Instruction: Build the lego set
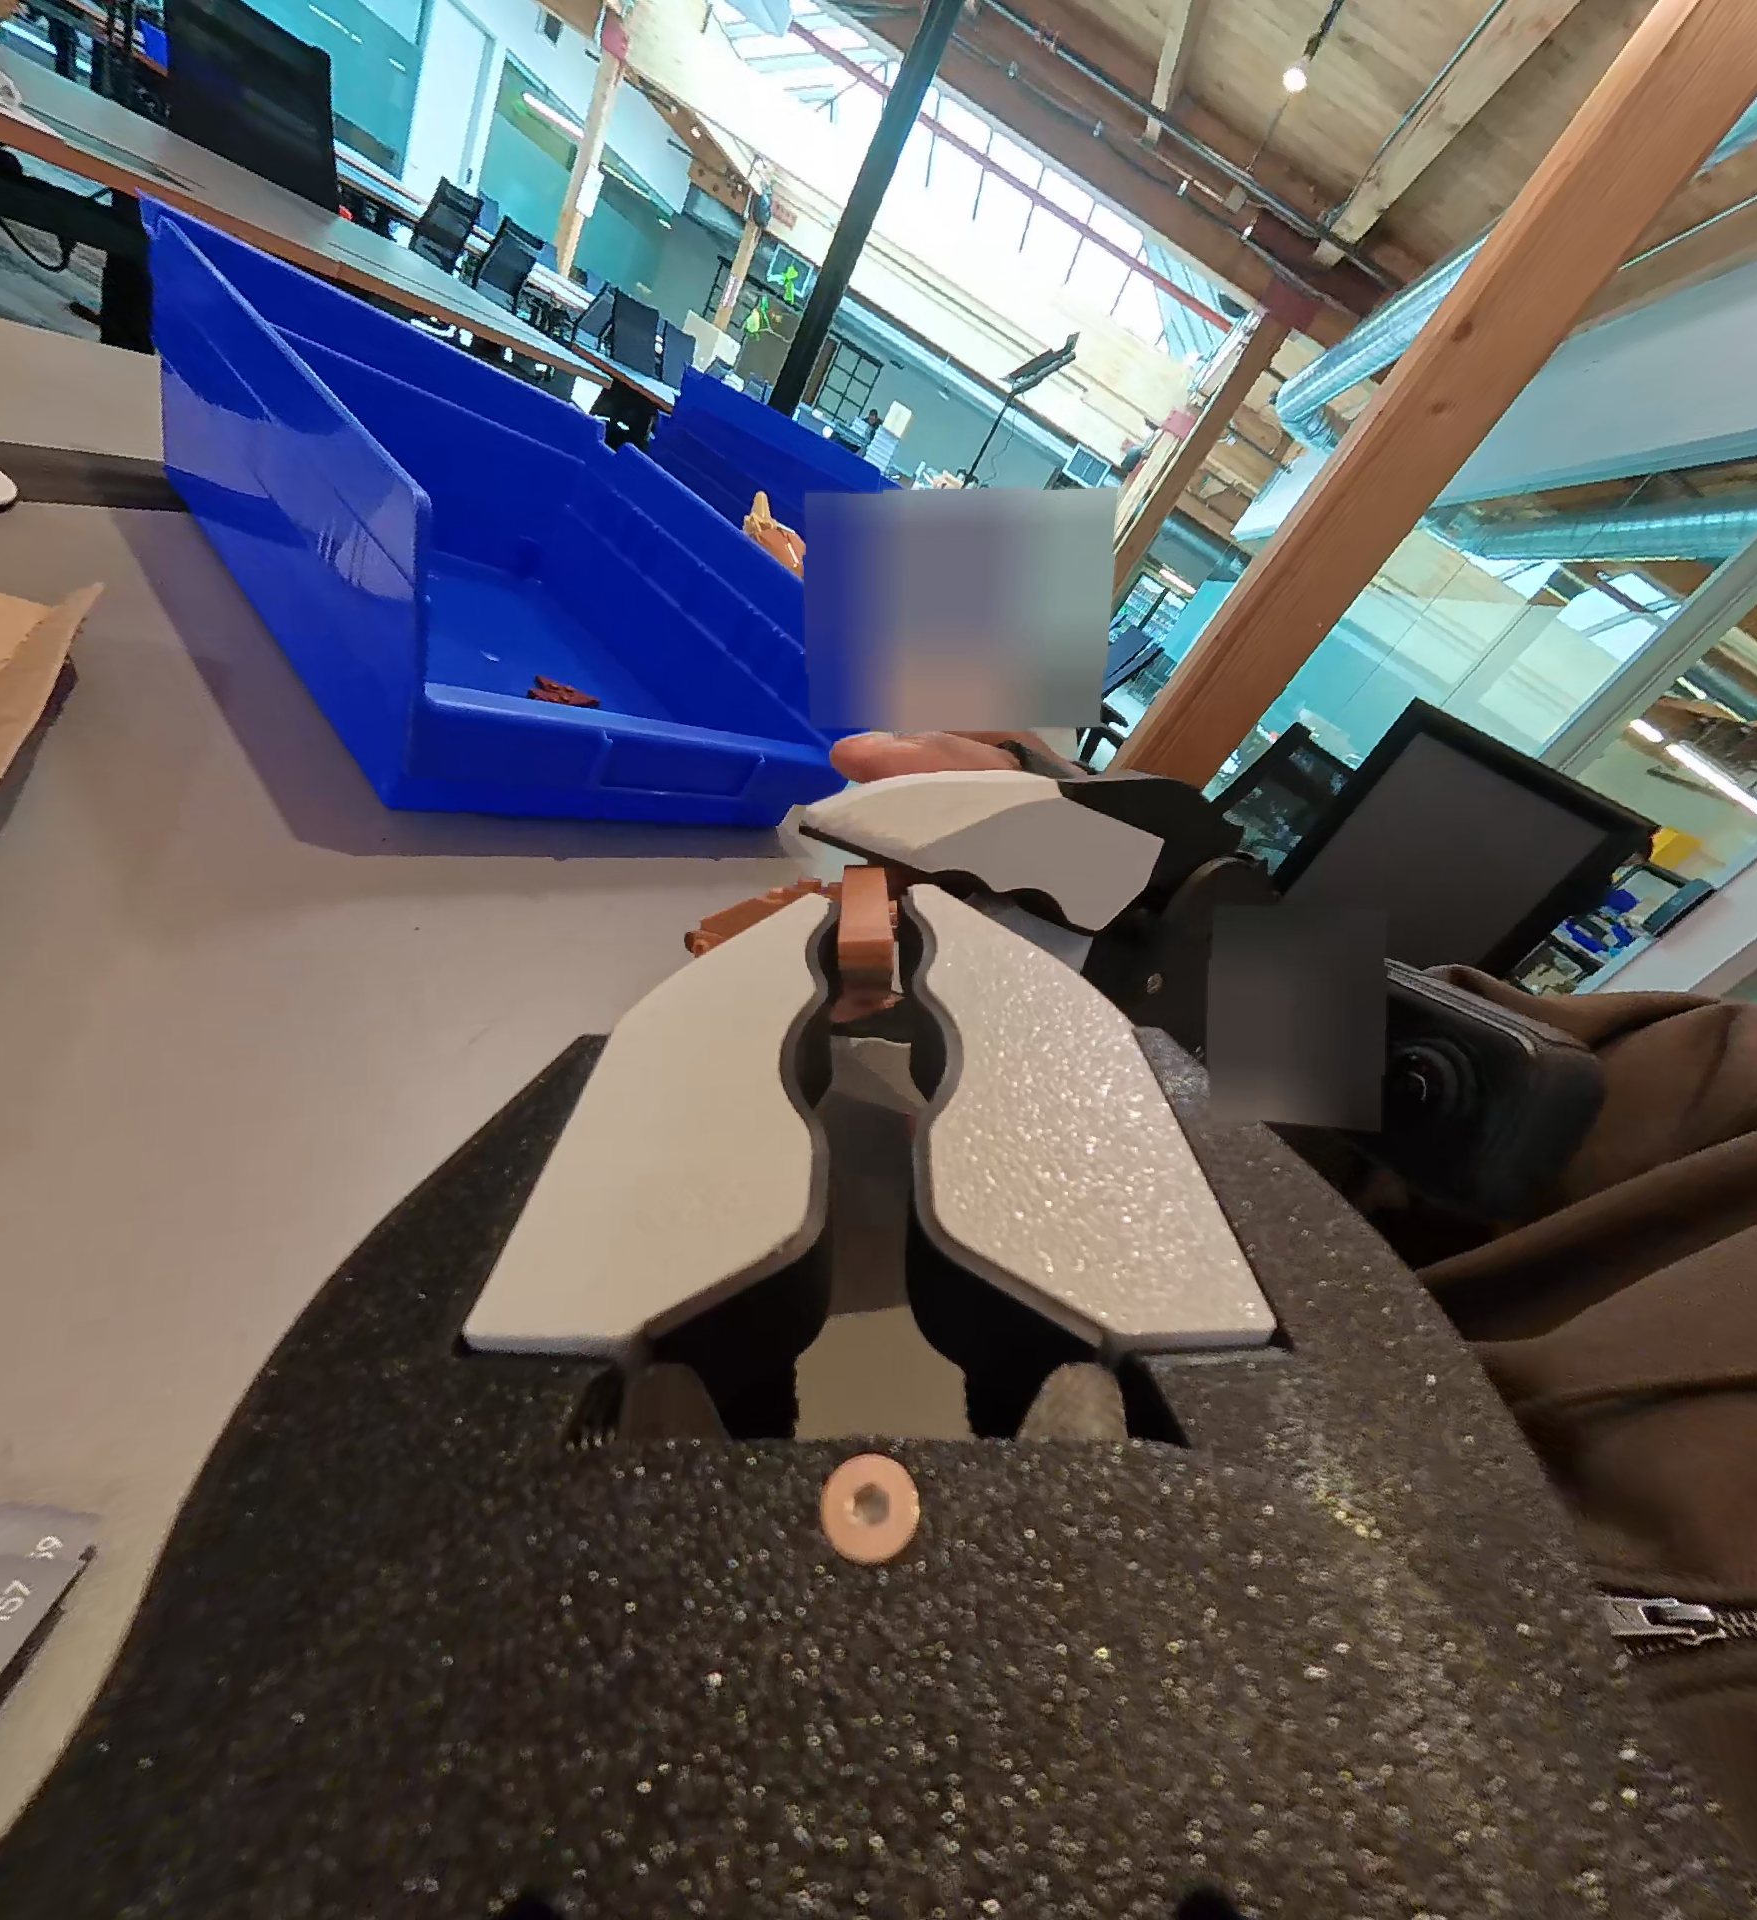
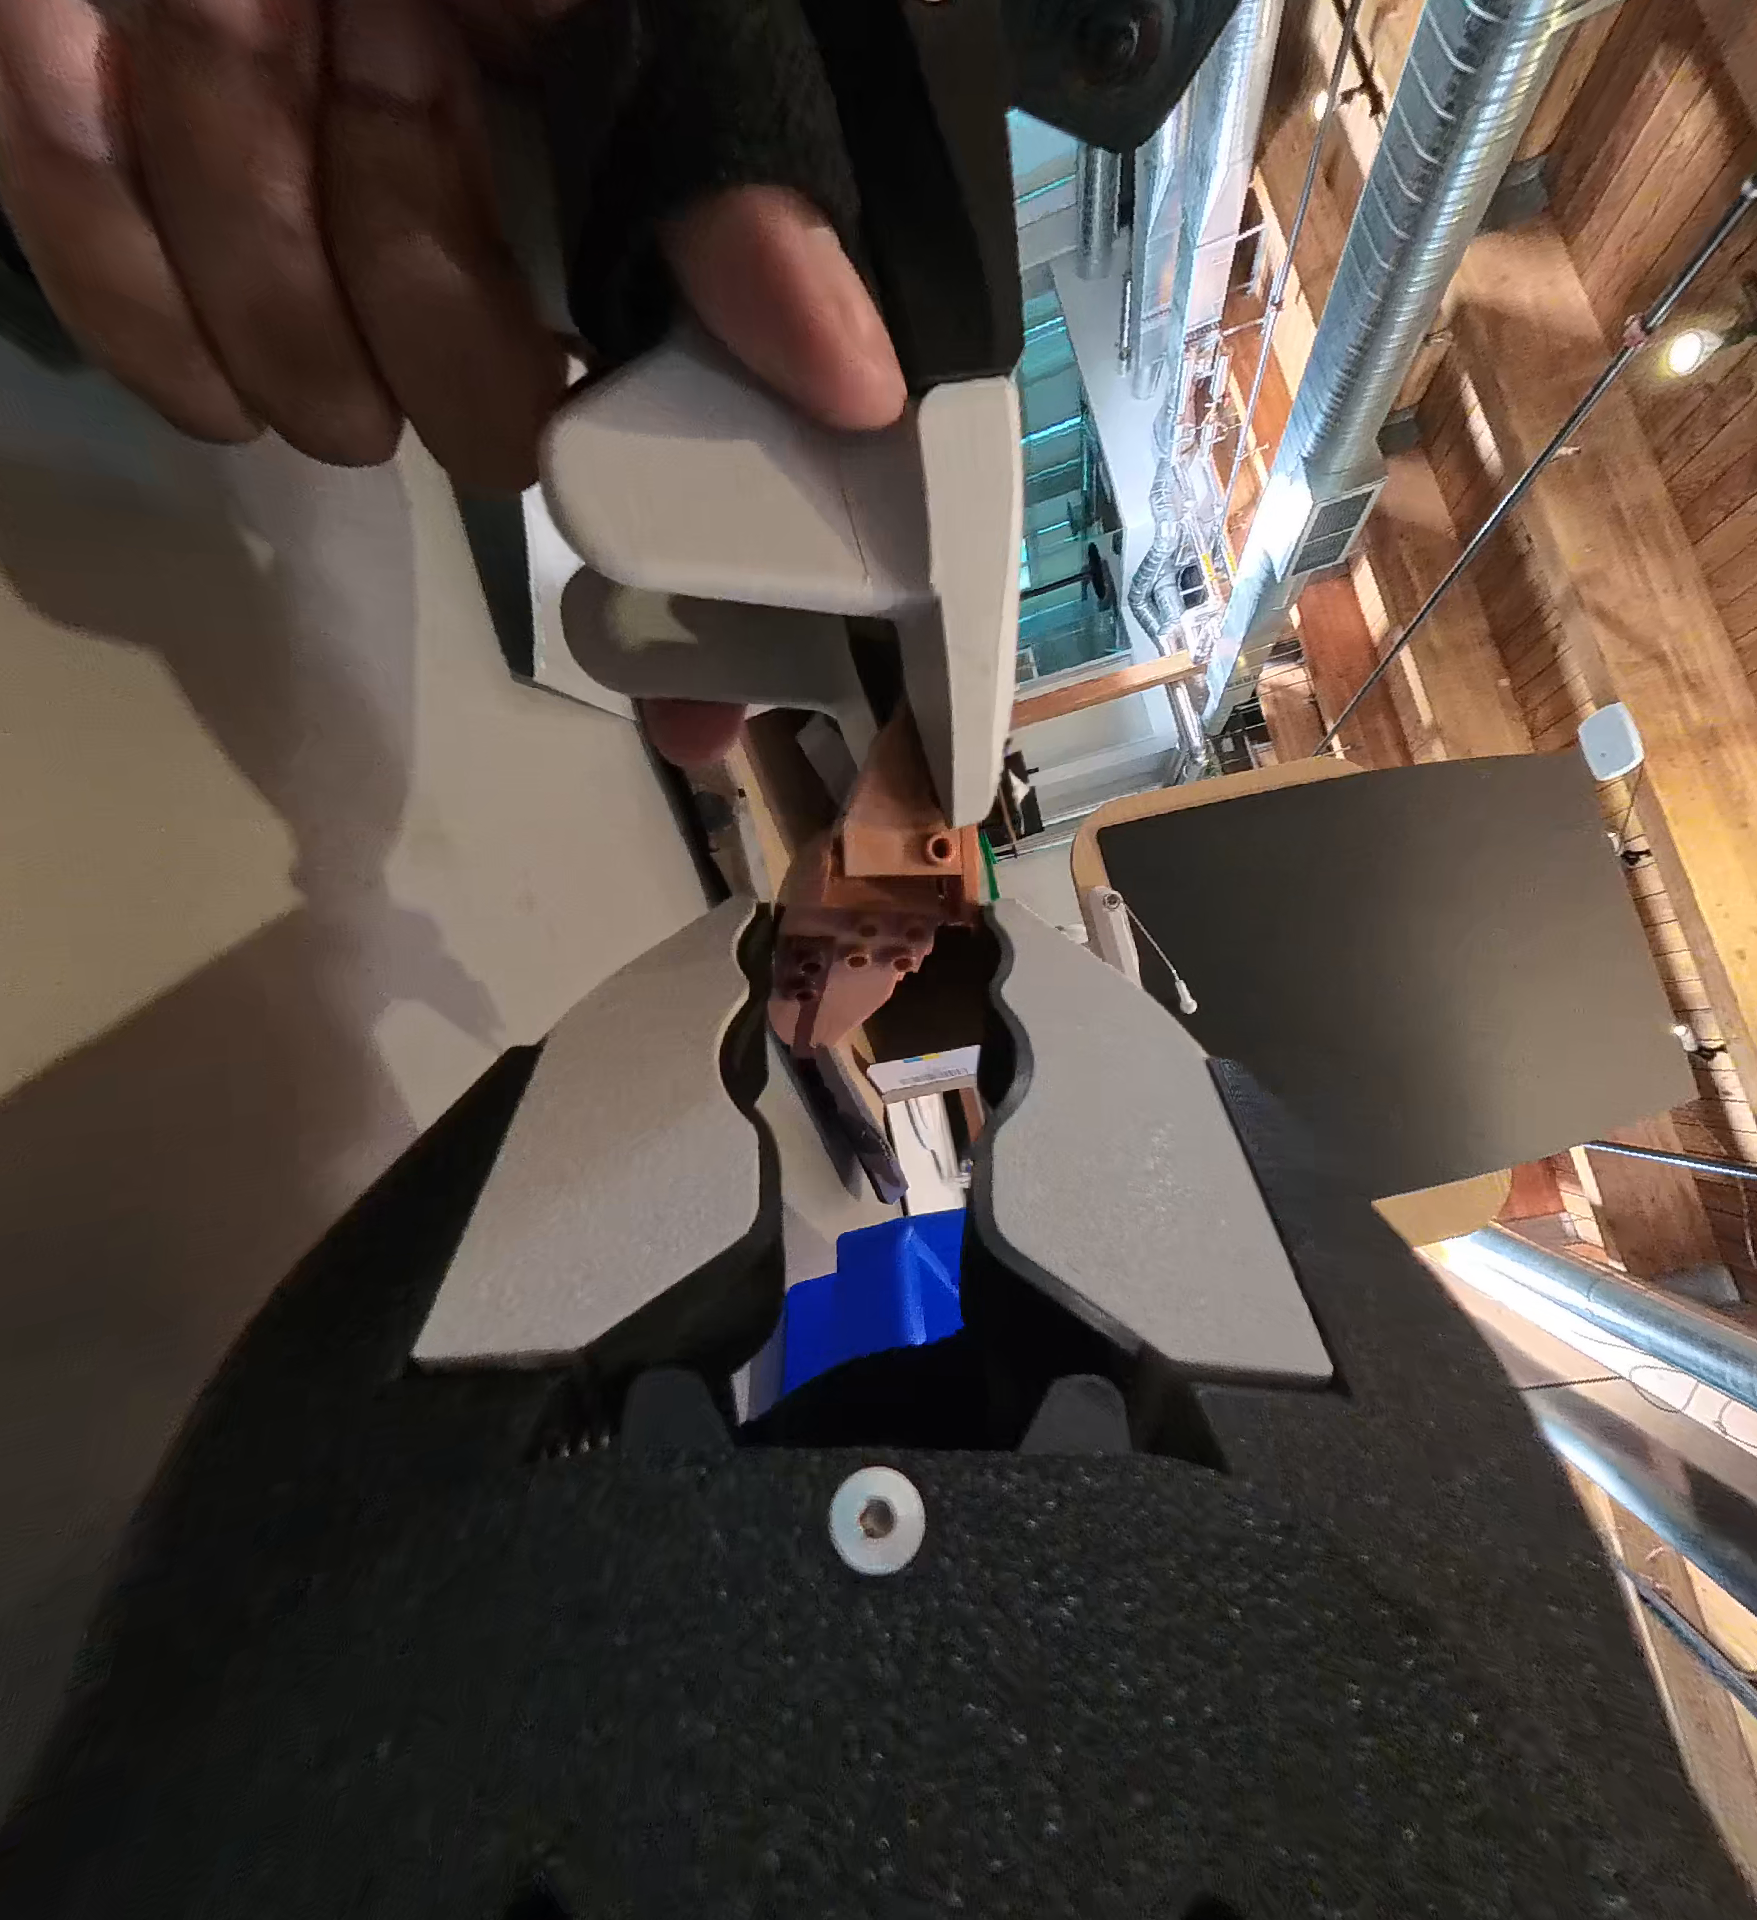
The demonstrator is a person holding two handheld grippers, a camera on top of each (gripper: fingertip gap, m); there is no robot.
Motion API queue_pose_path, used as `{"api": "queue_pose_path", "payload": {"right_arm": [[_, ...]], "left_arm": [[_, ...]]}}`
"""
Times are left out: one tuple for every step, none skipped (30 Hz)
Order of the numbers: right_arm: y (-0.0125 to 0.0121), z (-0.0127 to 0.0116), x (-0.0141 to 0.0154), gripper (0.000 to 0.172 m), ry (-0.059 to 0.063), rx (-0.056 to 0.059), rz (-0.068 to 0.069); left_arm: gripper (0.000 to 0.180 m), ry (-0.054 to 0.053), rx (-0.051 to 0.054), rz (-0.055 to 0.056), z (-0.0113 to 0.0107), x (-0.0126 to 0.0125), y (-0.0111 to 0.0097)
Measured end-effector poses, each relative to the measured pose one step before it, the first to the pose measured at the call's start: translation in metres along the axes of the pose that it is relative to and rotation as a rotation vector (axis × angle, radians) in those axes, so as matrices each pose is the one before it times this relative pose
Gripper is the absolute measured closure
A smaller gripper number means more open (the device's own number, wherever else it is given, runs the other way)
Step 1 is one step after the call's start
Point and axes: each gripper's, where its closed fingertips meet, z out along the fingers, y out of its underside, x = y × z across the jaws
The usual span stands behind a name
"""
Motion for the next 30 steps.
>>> {"api": "queue_pose_path", "payload": {"right_arm": [[0.00035, 0.00017, -0.00042, 0.136, -0.0017, -0.0034, -0.0033], [0.00044, 0.00005, -0.00033, 0.136, -0.0009, -0.0037, -0.0043], [0.00038, 0.00009, -0.00025, 0.136, -0.0009, -0.003, -0.0024], [0.00042, 0.00021, -0.00023, 0.137, -0.0009, -0.004, 0.0001], [0.00046, 0.00011, -0.00005, 0.137, -0.0002, -0.004, 0.0019], [0.00048, 0.0003, 0.00003, 0.137, -0.0007, -0.004, 0.0031], [0.00069, 0.00024, -0.00021, 0.137, -0.002, -0.0049, 0.0044], [0.0006, 0.00035, -0.00033, 0.138, -0.0029, -0.0046, 0.006], [0.00078, 0.0004, -0.00044, 0.138, -0.0036, -0.0053, 0.0066], [0.00077, 0.00043, -0.00038, 0.139, -0.0028, -0.0051, 0.006], [0.00061, 0.00048, -0.00023, 0.139, -0.0013, -0.0043, 0.005], [0.00049, 0.00036, -0.00017, 0.139, -0.0022, -0.0031, 0.0054], [0.00044, 0.00038, -0.00041, 0.139, -0.0027, -0.003, 0.0048], [0.0004, 0.0004, -0.0004, 0.14, -0.0022, -0.0029, 0.0026], [0.00062, 0.00033, -0.00013, 0.14, -0.0006, -0.004, -0.0008], [0.00052, 0.00029, -0.00015, 0.14, 0.0, -0.0034, -0.0026], [-0.00005, -0.00004, 0.0001, 0.141, 0.0009, 0.0007, -0.0012], [0.00019, 0.00005, -0.00028, 0.141, -0.0012, -0.001, -0.0008], [-0.00004, 0.00002, -0.00008, 0.141, 0.0004, 0.0001, -0.0012], [-0.00049, 0.00005, -0.00024, 0.141, -0.0002, 0.0022, -0.0011], [-0.00014, 0.00014, -0.00036, 0.141, -0.0014, -0.0007, -0.0015], [0.00055, 0.00036, -0.00062, 0.141, -0.0009, -0.0041, -0.004], [0.0003, 0.00028, -0.00034, 0.141, 0.0002, -0.0013, -0.0055], [-0.0001, 0.00001, -0.00029, 0.141, 0.0003, 0.001, -0.0044], [-0.00022, -0.00004, -0.00012, 0.141, 0.0005, 0.0019, -0.0019], [-0.00088, -0.00028, 0.00035, 0.141, 0.0022, 0.0038, -0.0006], [-0.00131, -0.00037, 0.00068, 0.142, 0.0037, 0.0045, -0.0012], [-0.00142, -0.0005, 0.0008, 0.143, 0.0046, 0.0055, -0.0015], [-0.0015, -0.00044, 0.00065, 0.144, 0.0029, 0.005, -0.0015], [-0.00121, -0.00042, 0.00011, 0.144, 0.0007, 0.0035, -0.0017]], "left_arm": [[0.171, -0.006, -0.0029, 0.0076, 0.00004, -0.0004, 0.00032], [0.171, -0.0086, -0.0037, 0.012, 0.00015, -0.00043, 0.00029], [0.171, -0.0101, -0.003, 0.0157, 0.00008, -0.00038, 0.00011], [0.171, -0.0128, -0.0029, 0.0194, 0.00005, -0.00034, 0.00005], [0.171, -0.015, -0.0036, 0.023, 0.00025, -0.00033, 0.00012], [0.171, -0.016, -0.0029, 0.0237, 0.00026, -0.00027, -0.00006], [0.171, -0.0177, -0.0038, 0.0214, 0.0004, -0.00054, 0.00011], [0.171, -0.0181, -0.0038, 0.0211, 0.00043, -0.00043, 0.0002], [0.171, -0.0193, -0.0053, 0.0216, 0.00035, -0.00069, 0.00038], [0.171, -0.0195, -0.005, 0.0227, 0.00044, -0.00077, 0.00037], [0.171, -0.0188, -0.0042, 0.0226, 0.0005, -0.00088, 0.00043], [0.171, -0.0169, -0.0028, 0.0206, 0.00037, -0.0008, 0.00041], [0.171, -0.0157, -0.0025, 0.017, 0.00031, -0.00104, 0.00035], [0.171, -0.0122, -0.0017, 0.0138, 0.00028, -0.0009, 0.00038], [0.171, -0.0097, -0.0012, 0.0117, 0.00032, -0.00081, 0.00052], [0.171, -0.0096, -0.0012, 0.0101, 0.00038, -0.00082, 0.00057], [0.17, -0.0114, -0.0035, 0.0093, 0.00048, -0.00125, 0.00118], [0.169, -0.0127, -0.0009, 0.0079, 0.00039, -0.00172, 0.00067], [0.168, -0.0018, -0.0013, 0.0032, 0.00032, -0.00047, 0.00073], [0.169, 0.0076, -0.0051, -0.0037, 0.00046, 0.00057, 0.00115], [0.169, 0.0055, -0.0058, -0.0058, 0.0007, 0.00018, 0.00157], [0.169, 0.0025, -0.0026, -0.0071, 0.00048, -0.00048, 0.00101], [0.169, 0.004, -0.0007, -0.0096, 0.00029, -0.00043, 0.00073], [0.169, 0.0077, -0.0012, -0.0121, 0.00024, -0.00009, 0.0007], [0.168, 0.0097, -0.0012, -0.0152, 0.00017, -0.00001, 0.00058], [0.168, 0.0086, -0.006, -0.0152, 0.00046, -0.00021, 0.00128], [0.166, 0.0043, -0.0134, -0.0115, 0.00077, -0.00054, 0.00234], [0.163, 0.0022, -0.0141, -0.0044, 0.00105, -0.00052, 0.00258], [0.161, 0.0015, -0.0098, 0.0021, 0.00083, -0.00006, 0.00184], [0.16, 0.0006, -0.0054, 0.0054, 0.00072, 0.00037, 0.00103]]}}
